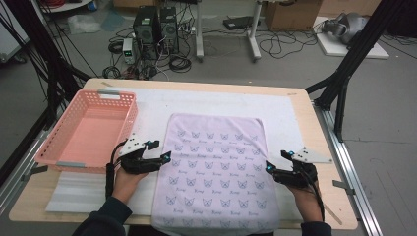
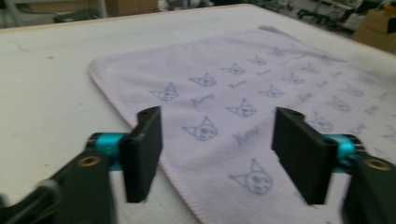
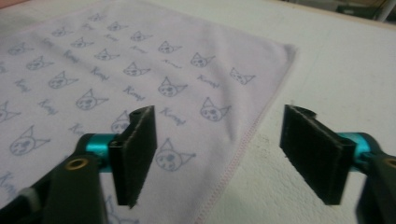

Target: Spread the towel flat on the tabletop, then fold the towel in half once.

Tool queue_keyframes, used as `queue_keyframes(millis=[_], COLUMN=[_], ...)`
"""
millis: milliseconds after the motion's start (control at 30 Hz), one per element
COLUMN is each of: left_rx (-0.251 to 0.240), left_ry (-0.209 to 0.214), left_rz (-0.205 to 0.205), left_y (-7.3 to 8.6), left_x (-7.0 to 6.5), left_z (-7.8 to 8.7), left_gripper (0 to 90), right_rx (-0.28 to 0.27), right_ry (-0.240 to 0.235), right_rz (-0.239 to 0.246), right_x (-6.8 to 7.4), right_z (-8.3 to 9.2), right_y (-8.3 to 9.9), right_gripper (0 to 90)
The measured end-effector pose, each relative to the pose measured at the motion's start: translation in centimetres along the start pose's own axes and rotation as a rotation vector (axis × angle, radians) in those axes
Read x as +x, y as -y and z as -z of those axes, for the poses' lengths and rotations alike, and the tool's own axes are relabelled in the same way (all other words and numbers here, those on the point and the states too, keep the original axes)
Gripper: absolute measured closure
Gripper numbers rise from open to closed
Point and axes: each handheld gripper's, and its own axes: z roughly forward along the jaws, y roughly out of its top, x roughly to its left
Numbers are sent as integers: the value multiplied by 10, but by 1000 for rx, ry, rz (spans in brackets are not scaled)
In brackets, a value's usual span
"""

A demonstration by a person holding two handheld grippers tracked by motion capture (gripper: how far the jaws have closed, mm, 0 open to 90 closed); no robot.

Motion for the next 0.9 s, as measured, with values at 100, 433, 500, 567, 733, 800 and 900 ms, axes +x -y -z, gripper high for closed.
queue_keyframes(millis=[100, 433, 500, 567, 733, 800, 900], left_rx=[-23, -54, -53, -42, -33, -26, -20], left_ry=[-39, -22, -24, -24, -14, -11, -9], left_rz=[-15, 31, 35, 23, 34, 41, 60], left_y=[0, 1, 2, 3, 3, 4, 5], left_x=[-3, -1, -2, -3, -3, -2, 2], left_z=[2, 12, 11, 11, 7, 7, 6], left_gripper=[210, 171, 172, 179, 180, 180, 181], right_rx=[-17, -6, -1, -1, 7, 3, 13], right_ry=[12, 35, 34, 35, 32, 33, 27], right_rz=[6, 10, 7, 7, -2, -4, -16], right_x=[1, 0, 1, 1, 1, 0, 0], right_z=[6, 2, 2, 1, 0, -1, -4], right_y=[6, 7, 7, 7, 7, 7, 7], right_gripper=[171, 171, 171, 171, 171, 171, 171])
